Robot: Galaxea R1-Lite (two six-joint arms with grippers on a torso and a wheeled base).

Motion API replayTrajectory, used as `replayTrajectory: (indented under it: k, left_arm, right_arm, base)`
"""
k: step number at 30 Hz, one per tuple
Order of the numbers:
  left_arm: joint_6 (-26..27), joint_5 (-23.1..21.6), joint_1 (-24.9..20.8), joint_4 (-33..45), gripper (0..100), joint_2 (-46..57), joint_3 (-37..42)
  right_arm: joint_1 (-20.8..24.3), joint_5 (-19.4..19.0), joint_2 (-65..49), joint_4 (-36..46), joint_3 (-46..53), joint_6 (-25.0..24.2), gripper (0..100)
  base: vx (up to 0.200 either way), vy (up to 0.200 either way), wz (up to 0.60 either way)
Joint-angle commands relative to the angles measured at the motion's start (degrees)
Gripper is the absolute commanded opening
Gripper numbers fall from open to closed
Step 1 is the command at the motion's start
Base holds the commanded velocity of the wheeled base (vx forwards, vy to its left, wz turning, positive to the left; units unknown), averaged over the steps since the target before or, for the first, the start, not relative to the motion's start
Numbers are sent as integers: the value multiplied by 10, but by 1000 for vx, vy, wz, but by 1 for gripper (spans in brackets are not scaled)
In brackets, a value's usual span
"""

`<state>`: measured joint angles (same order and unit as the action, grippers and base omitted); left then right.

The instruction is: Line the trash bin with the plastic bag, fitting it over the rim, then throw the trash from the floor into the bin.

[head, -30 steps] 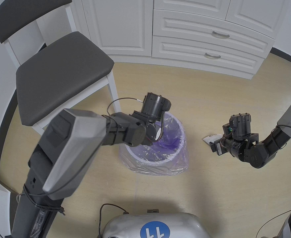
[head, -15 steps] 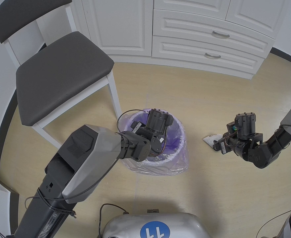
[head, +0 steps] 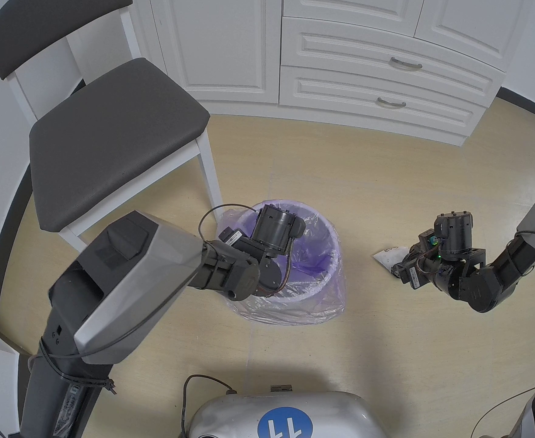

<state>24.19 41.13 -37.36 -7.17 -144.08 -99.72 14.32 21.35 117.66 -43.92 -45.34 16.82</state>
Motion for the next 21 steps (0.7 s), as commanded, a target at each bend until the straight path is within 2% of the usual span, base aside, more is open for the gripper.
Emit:
replayTrajectory:
  k: [1, 7, 12, 17, 21]
  left_arm:
    - [3, 30, 2, -2, 100, 71, 79]
    - [-1, 39, 2, -21, 100, 103, 136]
    - [-12, 41, 6, -79, 100, 127, 214]
    - [-20, 41, 10, -108, 100, 129, 248]
    - [-44, 41, 10, -162, 100, 127, 278]
  right_arm:
    - [-3, -1, -2, 0, 9, 8, 100]
    - [-3, -1, 0, 0, 9, 9, 100]
    - [-3, -1, 2, 0, 9, 10, 100]
    - [-3, -1, 5, 0, 9, 17, 100]
    - [-3, -1, 13, 0, 9, 17, 100]
  base:
    - [0, 0, 0]
    - [0, 0, 0]
    - [0, 0, 0]
    - [0, 0, 0]
    - [0, 0, 0]
